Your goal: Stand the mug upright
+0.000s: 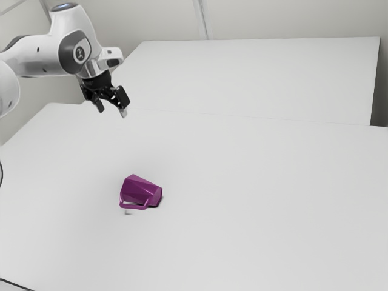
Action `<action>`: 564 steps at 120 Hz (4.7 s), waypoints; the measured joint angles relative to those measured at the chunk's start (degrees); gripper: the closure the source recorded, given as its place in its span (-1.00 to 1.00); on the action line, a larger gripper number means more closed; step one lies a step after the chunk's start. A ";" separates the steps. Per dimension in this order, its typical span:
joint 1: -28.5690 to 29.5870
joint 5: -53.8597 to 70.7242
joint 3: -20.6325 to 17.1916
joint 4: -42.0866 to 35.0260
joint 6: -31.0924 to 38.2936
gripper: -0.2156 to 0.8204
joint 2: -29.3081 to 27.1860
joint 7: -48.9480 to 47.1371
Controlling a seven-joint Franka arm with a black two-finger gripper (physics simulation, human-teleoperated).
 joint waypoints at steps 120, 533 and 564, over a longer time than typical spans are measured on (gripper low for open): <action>12.56 -43.85 0.35 -17.03 -6.01 -0.58 10.16 19.18; -7.45 3.38 2.50 -33.28 34.28 -0.54 -6.64 -52.14; -8.84 0.31 2.56 -31.05 29.78 -0.57 -8.46 -51.93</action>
